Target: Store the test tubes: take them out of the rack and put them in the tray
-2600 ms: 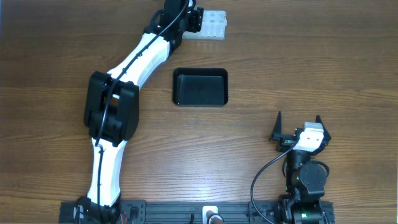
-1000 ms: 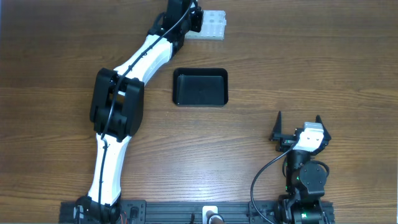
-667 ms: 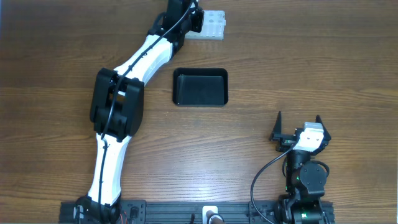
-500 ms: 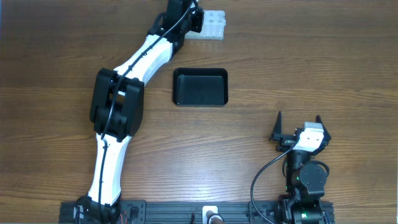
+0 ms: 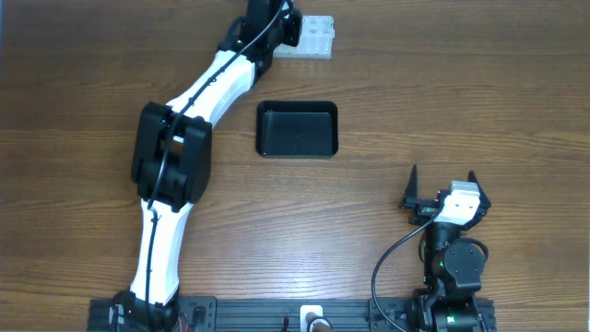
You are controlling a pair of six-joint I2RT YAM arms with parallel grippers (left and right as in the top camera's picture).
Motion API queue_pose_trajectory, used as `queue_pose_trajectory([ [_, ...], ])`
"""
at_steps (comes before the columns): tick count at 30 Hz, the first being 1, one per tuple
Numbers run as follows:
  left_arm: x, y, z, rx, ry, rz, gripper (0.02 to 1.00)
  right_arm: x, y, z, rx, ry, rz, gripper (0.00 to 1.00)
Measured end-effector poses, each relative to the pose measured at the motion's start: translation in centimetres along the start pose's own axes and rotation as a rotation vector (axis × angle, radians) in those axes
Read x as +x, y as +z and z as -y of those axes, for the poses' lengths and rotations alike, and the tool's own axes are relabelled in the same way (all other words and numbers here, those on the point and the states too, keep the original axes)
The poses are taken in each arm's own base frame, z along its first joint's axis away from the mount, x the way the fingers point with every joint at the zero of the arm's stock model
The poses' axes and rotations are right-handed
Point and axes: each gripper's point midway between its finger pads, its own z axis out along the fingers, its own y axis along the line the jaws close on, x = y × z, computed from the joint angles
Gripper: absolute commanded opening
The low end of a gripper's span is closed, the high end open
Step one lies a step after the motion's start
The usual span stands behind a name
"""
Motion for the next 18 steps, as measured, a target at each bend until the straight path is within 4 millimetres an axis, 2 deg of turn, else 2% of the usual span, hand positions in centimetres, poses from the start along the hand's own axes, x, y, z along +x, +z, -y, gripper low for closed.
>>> queue_pose_trajectory([
  [2,-1.6,-1.1,0.0,-0.001,0.004,0.023,0.095,0.0,0.0,0.0,0.000,0.000,0.000,0.993],
  [5,-5.8,-4.2,0.0,-0.009,0.009,0.087,0.095,0.0,0.0,0.0,0.000,0.000,0.000,0.991],
  [8,-10.8,-8.9,0.0,-0.018,0.009,0.169,0.097,0.0,0.0,0.0,0.000,0.000,0.000,0.991],
  [9,-12.7,-11.1,0.0,-0.021,0.007,0.195,0.093,0.0,0.0,0.0,0.000,0.000,0.000,0.993],
  [10,-13.6,-12.4,-0.1,-0.023,0.006,0.208,0.095,0.0,0.0,0.0,0.000,-0.001,0.000,0.991],
  [11,-14.7,-14.5,0.0,-0.024,0.006,0.209,0.095,0.0,0.0,0.0,0.000,0.000,0.000,0.991],
  [13,-15.7,-17.5,0.1,-0.024,-0.003,0.197,0.077,0.0,0.0,0.0,0.000,0.000,0.000,0.991],
  [14,-15.4,-18.4,0.1,-0.023,-0.014,0.167,0.053,0.0,0.0,0.0,0.000,0.000,0.000,0.993],
  [16,-14.0,-20.0,0.3,-0.023,-0.048,0.082,0.040,0.0,0.0,0.0,0.000,0.000,0.000,0.991],
  [18,-11.5,-20.6,0.6,-0.030,-0.092,-0.024,0.040,0.0,0.0,0.0,0.000,0.000,0.000,0.993],
])
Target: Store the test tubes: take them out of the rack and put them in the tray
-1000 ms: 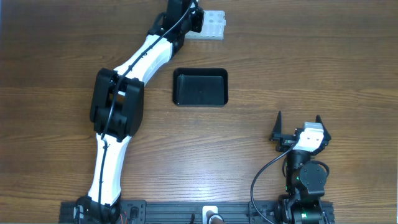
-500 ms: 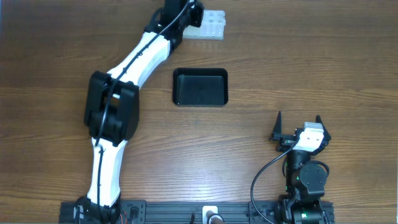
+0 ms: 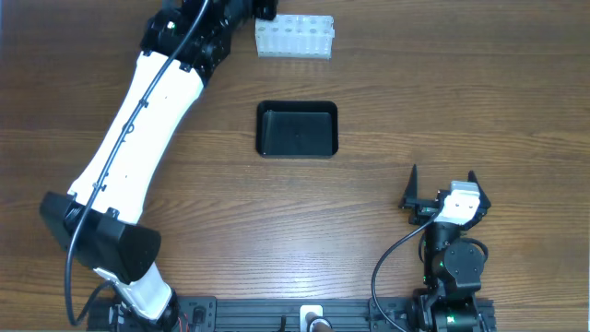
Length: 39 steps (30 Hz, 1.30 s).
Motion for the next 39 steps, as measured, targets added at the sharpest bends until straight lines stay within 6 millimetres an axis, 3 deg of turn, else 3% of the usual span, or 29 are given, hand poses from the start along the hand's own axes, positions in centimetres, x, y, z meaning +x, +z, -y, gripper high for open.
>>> queue_pose_trajectory([
  [5,6.7,1.2,0.3,-0.064,-0.106,-0.200,0.058,0.0,0.0,0.0,0.000,0.000,0.000,0.991],
  [8,12.3,3.0,0.6,-0.114,-0.157,-0.303,0.049,0.0,0.0,0.0,0.000,0.000,0.000,0.993],
  [16,21.8,5.3,1.1,-0.172,-0.192,-0.438,0.047,0.0,0.0,0.0,0.000,0.000,0.000,0.991],
  [22,23.6,6.2,2.2,-0.195,-0.160,-0.454,0.053,0.0,0.0,0.0,0.000,0.000,0.000,0.991],
  [28,25.6,7.3,1.8,-0.222,-0.142,-0.494,0.062,0.0,0.0,0.0,0.000,0.000,0.000,0.991],
  [39,26.0,7.3,1.7,-0.230,-0.138,-0.505,0.097,0.0,0.0,0.0,0.000,0.000,0.000,0.993],
])
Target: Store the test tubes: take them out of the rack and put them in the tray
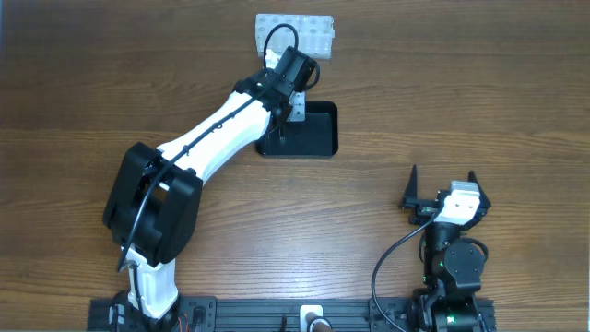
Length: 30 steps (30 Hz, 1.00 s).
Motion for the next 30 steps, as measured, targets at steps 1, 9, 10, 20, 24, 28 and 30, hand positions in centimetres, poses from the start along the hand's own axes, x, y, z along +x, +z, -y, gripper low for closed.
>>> queue_pose_trajectory([
  [1,0.1,0.0,0.0,-0.002,0.001,-0.004,0.099,0.0,0.0,0.0,0.000,0.000,0.000,0.991],
  [9,1.2,0.0,-0.2,-0.004,0.008,-0.051,0.097,0.0,0.0,0.0,0.000,0.000,0.000,0.993],
  [10,1.2,0.0,-0.2,-0.003,0.008,-0.053,0.097,0.0,0.0,0.0,0.000,0.000,0.000,0.993],
  [20,3.0,2.3,-0.4,-0.021,0.019,-0.112,0.123,0.0,0.0,0.0,0.000,0.000,0.000,0.991],
  [24,3.6,3.0,-0.5,-0.024,0.020,-0.134,0.187,0.0,0.0,0.0,0.000,-0.001,0.000,0.991],
  [28,3.6,3.1,-0.4,-0.018,0.015,-0.134,0.259,0.0,0.0,0.0,0.000,0.000,0.000,0.991],
  [30,3.5,3.1,-0.3,-0.016,0.011,-0.131,0.312,0.0,0.0,0.0,0.000,-0.001,0.000,0.993],
])
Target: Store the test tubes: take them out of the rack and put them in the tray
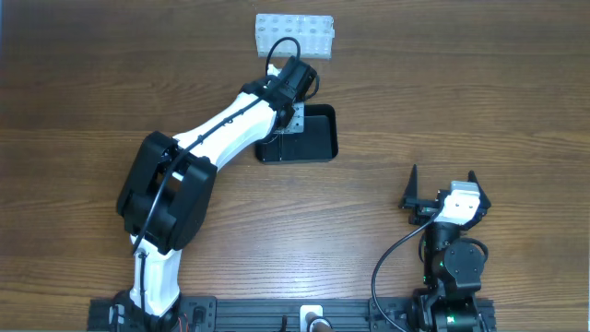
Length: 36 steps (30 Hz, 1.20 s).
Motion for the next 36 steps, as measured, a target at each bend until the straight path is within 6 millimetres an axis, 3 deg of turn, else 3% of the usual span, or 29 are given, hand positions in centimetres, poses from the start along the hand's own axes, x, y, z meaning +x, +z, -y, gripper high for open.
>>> queue_pose_trajectory([
  [2,-0.2,0.0,0.1,0.005,-0.004,0.009,0.336,0.0,0.0,0.0,0.000,0.000,0.000,0.991],
  [4,-0.5,0.0,0.1,0.002,-0.006,0.020,0.421,0.0,0.0,0.0,0.000,0.000,0.000,0.993],
  [7,-1.3,-0.8,-0.3,-0.015,-0.015,0.058,0.671,0.0,0.0,0.0,0.000,0.001,0.000,0.991],
  [9,-3.0,-2.4,-0.4,-0.012,-0.025,0.130,0.787,0.0,0.0,0.0,0.000,0.000,0.000,0.993],
  [11,-5.9,-5.2,-0.4,0.024,-0.039,0.241,0.873,0.0,0.0,0.0,0.000,0.000,0.000,0.993],
  [13,-9.7,-9.2,-1.3,0.071,-0.062,0.381,0.906,0.0,0.0,0.0,0.000,0.001,0.000,0.993],
  [16,-15.0,-15.7,-4.7,0.112,-0.082,0.592,0.969,0.0,0.0,0.0,0.000,0.001,0.000,0.993],
  [20,-18.2,-21.6,-9.9,0.074,-0.060,0.750,1.000,0.0,0.0,0.0,0.000,0.001,0.000,0.993],
  [23,-18.8,-24.1,-11.5,0.045,-0.013,0.806,1.000,0.0,0.0,0.0,0.000,0.001,0.000,0.993],
  [29,-19.1,-28.0,-12.0,0.012,0.108,0.921,1.000,0.0,0.0,0.0,0.000,0.000,0.000,0.993],
  [33,-17.3,-30.0,-12.8,0.004,0.138,1.025,0.998,0.0,0.0,0.0,0.000,0.000,0.000,0.993],
  [36,-14.3,-30.5,-14.7,0.003,0.136,1.094,1.000,0.0,0.0,0.0,0.000,0.000,0.000,0.991],
])
